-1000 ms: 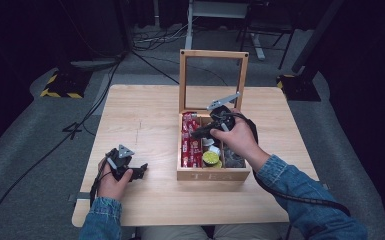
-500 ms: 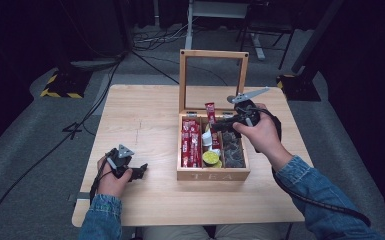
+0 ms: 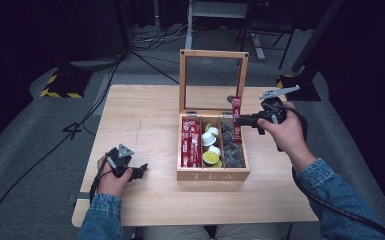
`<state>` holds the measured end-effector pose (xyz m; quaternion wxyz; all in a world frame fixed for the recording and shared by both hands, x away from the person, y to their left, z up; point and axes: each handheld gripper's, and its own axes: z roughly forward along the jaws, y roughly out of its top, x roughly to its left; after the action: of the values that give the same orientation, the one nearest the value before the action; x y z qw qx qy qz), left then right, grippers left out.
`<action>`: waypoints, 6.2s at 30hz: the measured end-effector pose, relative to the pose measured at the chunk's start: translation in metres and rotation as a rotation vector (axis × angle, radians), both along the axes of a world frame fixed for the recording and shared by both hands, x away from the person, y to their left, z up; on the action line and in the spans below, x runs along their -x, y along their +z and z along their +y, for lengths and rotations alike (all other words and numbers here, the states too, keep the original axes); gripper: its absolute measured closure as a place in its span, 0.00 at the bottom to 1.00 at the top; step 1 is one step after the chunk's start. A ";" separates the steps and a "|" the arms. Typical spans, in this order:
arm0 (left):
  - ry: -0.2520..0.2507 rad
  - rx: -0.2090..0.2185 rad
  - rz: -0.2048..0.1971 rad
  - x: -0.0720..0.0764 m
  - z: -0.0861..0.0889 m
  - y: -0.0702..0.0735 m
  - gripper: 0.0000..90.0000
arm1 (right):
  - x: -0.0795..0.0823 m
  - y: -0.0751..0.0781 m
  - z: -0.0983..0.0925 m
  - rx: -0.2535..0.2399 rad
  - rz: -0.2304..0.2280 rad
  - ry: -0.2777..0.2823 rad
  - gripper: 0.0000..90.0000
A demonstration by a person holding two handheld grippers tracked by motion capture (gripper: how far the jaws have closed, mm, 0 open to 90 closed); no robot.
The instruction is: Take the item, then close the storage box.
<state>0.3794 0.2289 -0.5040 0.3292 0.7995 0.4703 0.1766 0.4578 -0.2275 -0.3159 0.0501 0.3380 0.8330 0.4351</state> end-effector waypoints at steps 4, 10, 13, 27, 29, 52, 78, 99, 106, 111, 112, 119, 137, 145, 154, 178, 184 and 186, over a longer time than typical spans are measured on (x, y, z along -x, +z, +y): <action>-0.001 -0.004 0.001 0.000 0.000 0.000 0.17 | -0.001 -0.004 -0.015 0.017 0.003 -0.039 0.90; -0.002 -0.004 0.001 0.000 0.000 0.000 0.17 | -0.004 -0.010 -0.040 0.021 0.010 -0.105 0.90; 0.000 -0.001 0.001 0.000 0.000 0.000 0.17 | -0.006 -0.014 -0.049 0.024 0.015 -0.128 0.90; -0.001 -0.004 0.001 0.000 0.000 0.000 0.17 | -0.014 -0.040 -0.083 0.075 0.047 -0.226 0.90; -0.001 -0.004 0.001 0.000 0.000 0.000 0.17 | -0.015 -0.045 -0.086 0.078 0.055 -0.235 0.90; -0.002 -0.004 0.001 0.000 0.000 0.000 0.17 | -0.023 -0.107 -0.106 0.071 0.230 -0.268 0.90; 0.002 -0.004 -0.005 -0.001 -0.001 0.000 0.17 | -0.025 -0.140 -0.109 0.024 0.319 -0.338 0.85; 0.002 -0.003 -0.005 -0.006 -0.003 0.000 0.17 | -0.031 -0.072 -0.094 -0.043 0.012 -0.297 0.46; 0.004 -0.002 -0.002 -0.007 -0.004 0.000 0.17 | -0.039 -0.048 -0.083 -0.068 -0.048 -0.275 0.46; 0.004 -0.003 -0.002 -0.007 -0.004 0.000 0.17 | -0.045 -0.029 -0.075 -0.070 -0.097 -0.251 0.43; 0.004 -0.004 -0.002 -0.007 -0.004 0.000 0.17 | -0.048 -0.024 -0.072 -0.071 -0.113 -0.248 0.43; 0.006 -0.001 -0.003 -0.007 -0.004 0.000 0.17 | -0.057 -0.010 -0.066 -0.073 -0.145 -0.238 0.42; 0.006 -0.003 -0.002 -0.005 -0.004 0.000 0.17 | -0.109 0.017 -0.041 -0.135 -0.231 -0.223 0.41; -0.009 0.001 -0.004 -0.004 -0.002 0.000 0.17 | -0.139 0.016 -0.037 -0.124 -0.238 -0.230 0.41; -0.009 0.001 -0.004 -0.004 -0.002 0.000 0.17 | -0.164 0.008 -0.031 -0.104 -0.224 -0.229 0.41; -0.013 0.002 -0.003 -0.005 -0.002 0.000 0.17 | -0.182 0.003 -0.011 -0.125 -0.210 -0.198 0.44; -0.016 -0.002 -0.005 -0.005 -0.002 0.000 0.17 | -0.173 0.007 -0.013 -0.140 -0.212 -0.196 0.44; -0.015 -0.002 -0.005 -0.005 -0.002 0.000 0.17 | -0.169 0.009 -0.013 -0.142 -0.213 -0.194 0.44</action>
<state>0.3845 0.2270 -0.5042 0.3310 0.8030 0.4632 0.1762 0.6264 -0.2408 -0.3070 0.1560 0.3716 0.7537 0.5192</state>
